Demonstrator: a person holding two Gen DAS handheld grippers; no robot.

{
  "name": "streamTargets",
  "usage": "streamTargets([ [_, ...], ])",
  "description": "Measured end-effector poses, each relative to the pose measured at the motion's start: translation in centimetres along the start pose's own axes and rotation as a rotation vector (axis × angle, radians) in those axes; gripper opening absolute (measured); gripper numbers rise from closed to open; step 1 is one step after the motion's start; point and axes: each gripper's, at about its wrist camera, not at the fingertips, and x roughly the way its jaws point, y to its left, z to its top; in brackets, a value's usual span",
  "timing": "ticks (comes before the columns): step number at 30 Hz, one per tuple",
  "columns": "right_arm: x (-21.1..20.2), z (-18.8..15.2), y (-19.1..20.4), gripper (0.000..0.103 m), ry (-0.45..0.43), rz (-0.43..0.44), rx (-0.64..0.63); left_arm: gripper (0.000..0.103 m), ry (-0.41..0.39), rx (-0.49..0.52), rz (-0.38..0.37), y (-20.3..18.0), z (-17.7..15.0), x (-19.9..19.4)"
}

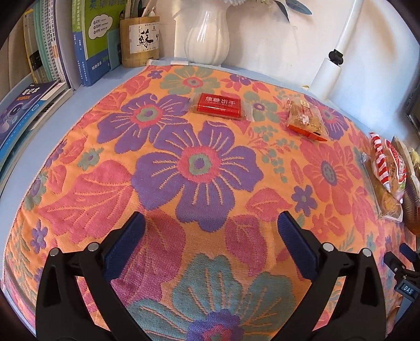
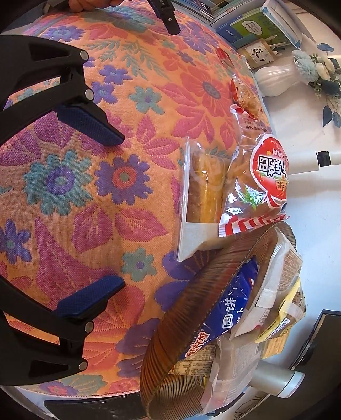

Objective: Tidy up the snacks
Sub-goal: 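Move both grippers back toward the remaining snacks on the cloth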

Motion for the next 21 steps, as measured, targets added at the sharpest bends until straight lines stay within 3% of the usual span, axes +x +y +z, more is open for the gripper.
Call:
streamTargets([
  [6,0.0,0.0,0.0,0.098,0.001,0.001,0.0,0.1,0.011,0.009,0.005,-0.1,0.0,0.1],
  [10,-0.2,0.0,-0.3,0.098,-0.001,0.022,0.01,0.099,0.086,0.101,0.054,-0.6,0.4,-0.6],
  [16,-0.9,0.2,-1.2,0.098,-0.026,0.062,0.06,0.1,0.015,0.258,0.035,-1.0,4.7,-4.6],
  [19,-1.8,0.2,-2.3,0.098,-0.056,0.094,0.123,0.1,-0.02,0.355,0.02,-2.0,7.3,-2.6],
  [21,-1.9,0.5,-3.0,0.098,-0.042,0.184,0.213,0.1,-0.055,0.417,0.01,-2.3,9.1,-0.1],
])
